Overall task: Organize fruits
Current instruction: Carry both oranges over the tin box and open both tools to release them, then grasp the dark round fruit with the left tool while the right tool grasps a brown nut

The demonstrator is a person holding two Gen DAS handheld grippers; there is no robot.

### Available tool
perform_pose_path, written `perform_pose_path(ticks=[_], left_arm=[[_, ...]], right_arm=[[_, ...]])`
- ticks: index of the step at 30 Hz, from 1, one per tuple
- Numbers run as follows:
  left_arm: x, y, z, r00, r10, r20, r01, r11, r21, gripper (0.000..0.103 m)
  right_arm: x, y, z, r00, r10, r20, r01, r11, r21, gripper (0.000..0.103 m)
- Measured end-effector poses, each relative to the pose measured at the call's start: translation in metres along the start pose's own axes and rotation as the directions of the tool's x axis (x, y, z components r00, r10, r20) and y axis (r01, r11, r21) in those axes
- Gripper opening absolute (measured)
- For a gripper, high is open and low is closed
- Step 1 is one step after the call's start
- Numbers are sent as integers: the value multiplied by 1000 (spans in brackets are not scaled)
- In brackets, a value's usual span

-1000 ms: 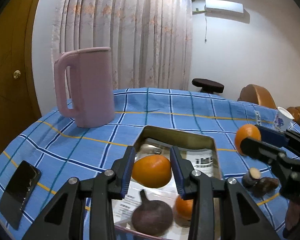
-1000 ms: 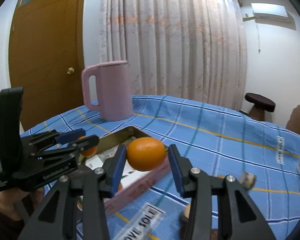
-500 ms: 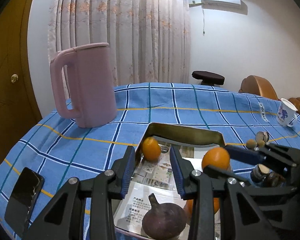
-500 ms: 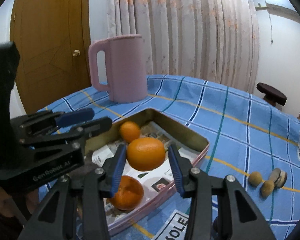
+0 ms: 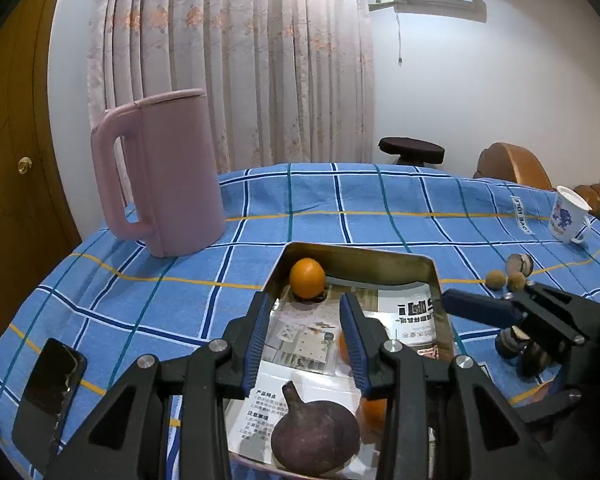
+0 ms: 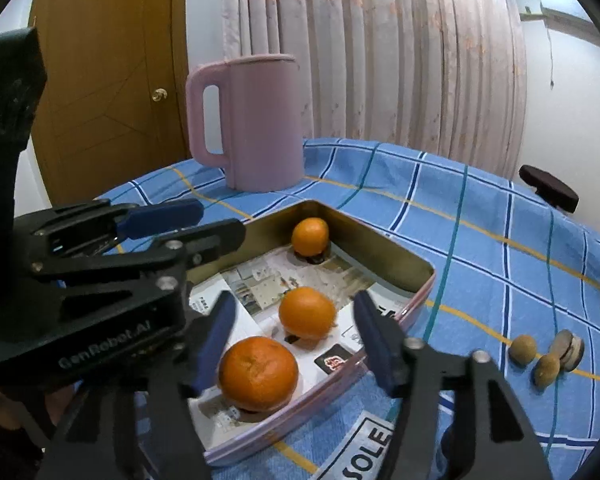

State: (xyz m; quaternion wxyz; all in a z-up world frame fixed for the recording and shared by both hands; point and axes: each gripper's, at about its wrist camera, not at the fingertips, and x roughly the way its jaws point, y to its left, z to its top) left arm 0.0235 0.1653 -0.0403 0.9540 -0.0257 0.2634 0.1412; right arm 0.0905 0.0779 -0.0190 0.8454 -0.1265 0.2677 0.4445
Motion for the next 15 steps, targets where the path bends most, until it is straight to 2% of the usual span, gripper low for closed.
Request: perform_pose_path(ticks=[4,7,8,9,11,15], left_arm=[[-5,-2,-1,1000,-13,3,13,1000,4,41],[-11,-3,-1,1000,-28,12,28,1000,-12,57],[-12,-4,-2,999,-29,16,30,999,-14,67],[-14,-5,-2,999,-30,23,30,999,-13,69],[-16,-10,-2,999,-41,28,41,999,-8,70],[-20,-20,-5,997,-74,26,74,997,-2,70]], right_arm=[[-13,-4,-4,1000,-17,6,17,1000,9,71],[-29,-14,-9,999,-34,12,34,999,34,76],[-37,-19,-12,999,-43,14,43,998,40,79],[-43,-23,-14,998,-54,16,53,998,43,83],[-57,-34,-19,996,-86,19,85,995,58,88],[-86,-62,-35,988,-156,14,154,982,111,88]])
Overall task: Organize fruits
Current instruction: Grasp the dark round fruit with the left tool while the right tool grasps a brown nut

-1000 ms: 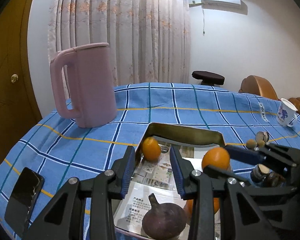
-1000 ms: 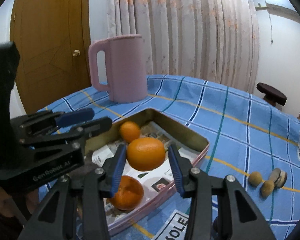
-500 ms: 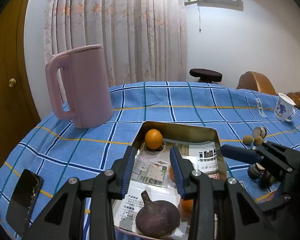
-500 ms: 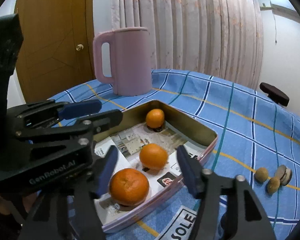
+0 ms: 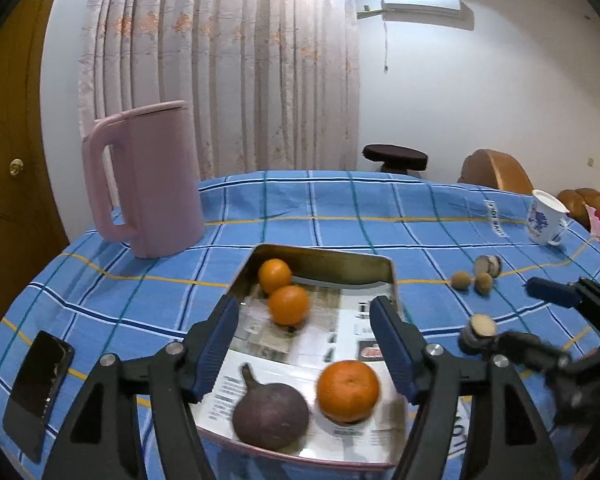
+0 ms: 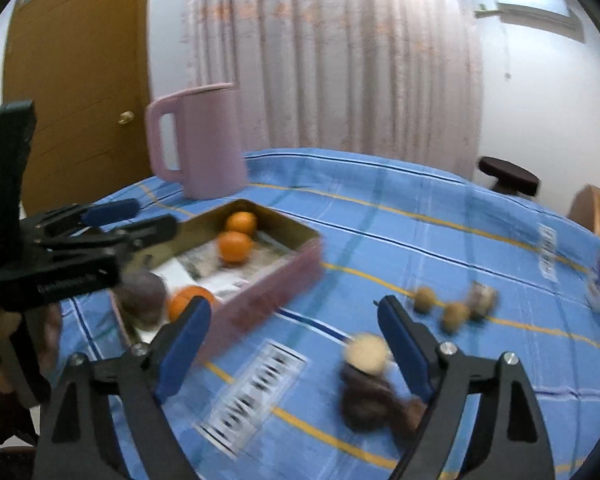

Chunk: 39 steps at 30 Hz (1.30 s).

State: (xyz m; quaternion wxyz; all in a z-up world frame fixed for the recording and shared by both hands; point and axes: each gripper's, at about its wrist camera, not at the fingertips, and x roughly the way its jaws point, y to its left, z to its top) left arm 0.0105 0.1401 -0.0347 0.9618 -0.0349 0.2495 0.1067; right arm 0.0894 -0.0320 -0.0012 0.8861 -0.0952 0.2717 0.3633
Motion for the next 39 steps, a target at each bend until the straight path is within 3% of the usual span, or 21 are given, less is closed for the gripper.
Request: perform_pose_path(ticks=[5,8,10,17,21,26,29,33,39], left_arm=[[0,-25,-7,998,-57,-16,57,998,3,70],[1,-45,-11,995,-90,-31,91,996,19,70],[2,-56,-13,993,-108,-41,109,994,32,70],[6,-80,-19,989,-129,-71,134,989,65,70],[9,-87,-21,987,-136,-82,142,987,70,70],[12,-100,-24,983,-158,-98,167,982,88,70],[15,-109,-27,977,-179,-119,191,977,96,70],[19,-114,-29,971,-192,-140,207,974,95,70],[26,-127,-26,960,-221,-172,240,966,93,70]], right_arm=[[-24,-48,-23,990,-133,-46,136,989,56,87],[-32,-71,-36,983,-165,-84,172,982,82,77],[-33,-76,-40,984,-142,-103,152,984,97,69],[-21,-54,-37,988,-71,-140,74,997,12,59],[-3,-50,-41,975,-54,-215,52,999,-14,46],[1,-61,-44,970,-13,-242,23,999,40,43],[10,-58,-47,956,-19,-293,27,999,24,42],[2,-55,-45,966,-38,-256,40,999,4,41],[-11,-74,-44,974,-107,-199,128,987,94,41]])
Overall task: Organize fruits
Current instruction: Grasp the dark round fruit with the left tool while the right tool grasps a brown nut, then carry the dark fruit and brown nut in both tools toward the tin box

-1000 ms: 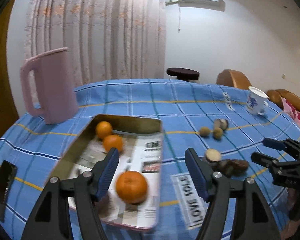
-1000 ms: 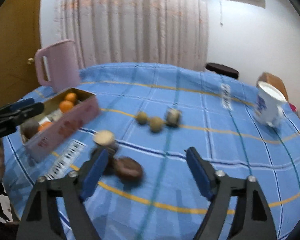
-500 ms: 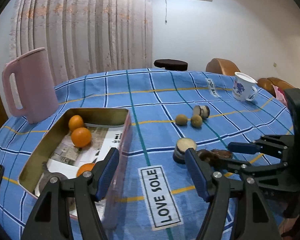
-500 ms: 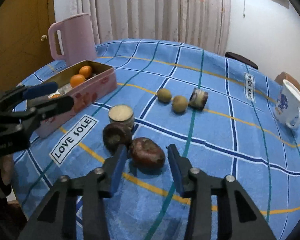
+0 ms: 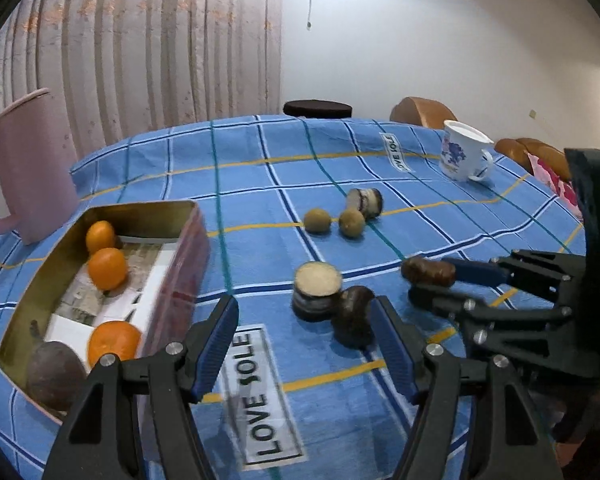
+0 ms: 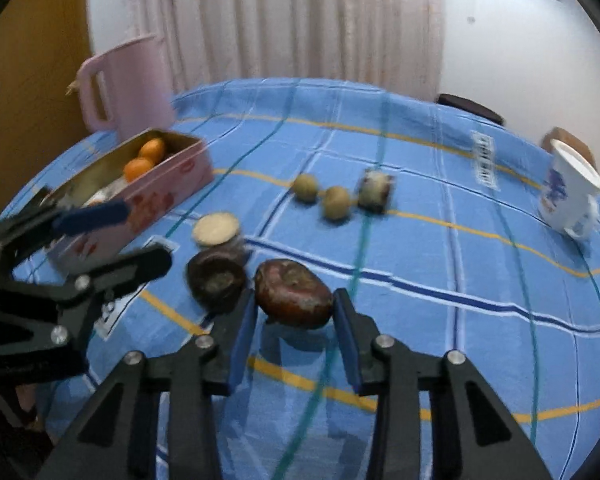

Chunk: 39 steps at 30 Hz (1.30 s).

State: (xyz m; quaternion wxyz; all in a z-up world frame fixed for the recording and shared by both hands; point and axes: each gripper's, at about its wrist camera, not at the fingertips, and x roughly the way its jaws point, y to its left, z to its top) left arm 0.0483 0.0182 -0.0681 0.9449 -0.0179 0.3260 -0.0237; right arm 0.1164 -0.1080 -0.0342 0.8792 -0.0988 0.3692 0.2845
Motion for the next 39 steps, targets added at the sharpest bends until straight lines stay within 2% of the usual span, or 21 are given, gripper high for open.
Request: perform_pose_path(ticks=[3,7,8,9,10,13,18,22,26,39], left_arm=[[9,-9,0,999,-25,-35,25,1000,8,70],[21,-16,3,994,-72,-78,72,997,-3,69],[26,-18,4,992,-79,-97,80,997,-2,61],[30,-19,4,990,-84,-112,84,996,-7,45],[34,-20,4,988,-83,-129,83,997,-11,40],[40,-20,5,983,-96,-154,93,995,-24,39],[31,-16,5,988,-106,-112,102,994,-43,38],[15,-18,5,997,-67,-29,66,997,-31,38],[6,-18,5,999,-46,22,47,999,-21,38],[-7,-15,4,995,-5,103,9,999,-39,38]], right_arm=[[-6,-12,1,999,-31,26,29,998,64,41],[-10,-16,2,998,-41,45,37,996,84,41],[-9,-16,3,998,-41,43,37,996,84,41],[-9,-16,3,998,-44,42,40,995,86,41],[-9,-16,4,998,-42,43,38,995,91,41],[-9,-17,3,998,-35,46,30,995,95,41],[-13,-17,1,997,-29,66,22,995,100,41],[-20,-13,0,995,-28,100,19,996,84,41],[-26,-8,0,991,-27,131,20,998,60,41],[-42,1,-4,977,-31,211,26,999,26,41]])
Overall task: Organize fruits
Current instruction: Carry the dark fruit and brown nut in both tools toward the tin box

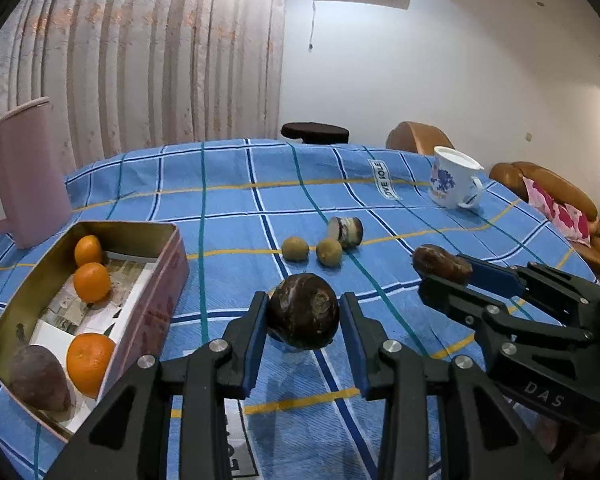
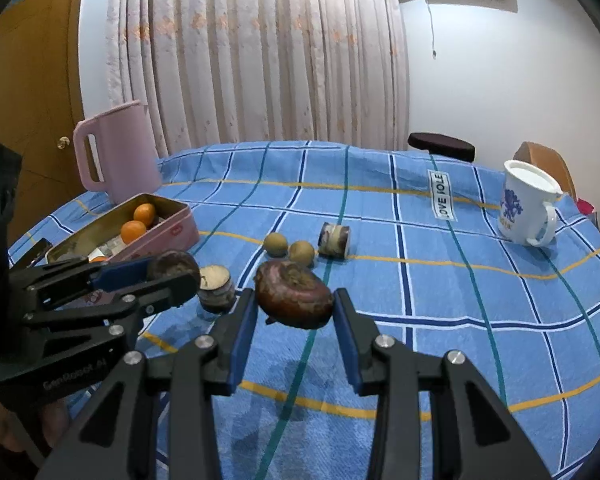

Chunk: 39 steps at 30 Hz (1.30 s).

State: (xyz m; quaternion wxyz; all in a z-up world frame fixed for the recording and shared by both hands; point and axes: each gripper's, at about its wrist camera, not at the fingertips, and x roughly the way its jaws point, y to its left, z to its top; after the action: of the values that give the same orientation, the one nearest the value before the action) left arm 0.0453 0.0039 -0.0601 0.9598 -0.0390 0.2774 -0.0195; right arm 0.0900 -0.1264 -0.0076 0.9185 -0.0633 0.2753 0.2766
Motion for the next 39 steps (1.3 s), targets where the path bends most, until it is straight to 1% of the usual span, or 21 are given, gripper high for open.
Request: perform_pose_path(ticks=[10,25,31,39], left_arm=[[-13,-3,-1,997,27,69,-28,1000,14,38],[-24,-9,-2,990,47,135,-54,997,48,38],[-29,-11,-3,986,51,160,-60,997,52,38],[-34,-12,-4,979,60,193,-72,996,53,38]], right_arm=[[-8,2,0,999,0,50,1,1000,-17,41],[-19,3,-3,994,6,110,-3,1000,-27,41],[-21,4,-3,992,4,124,0,1000,-30,41],[-29,6,-4,986,2,164,5,999,-42,41]])
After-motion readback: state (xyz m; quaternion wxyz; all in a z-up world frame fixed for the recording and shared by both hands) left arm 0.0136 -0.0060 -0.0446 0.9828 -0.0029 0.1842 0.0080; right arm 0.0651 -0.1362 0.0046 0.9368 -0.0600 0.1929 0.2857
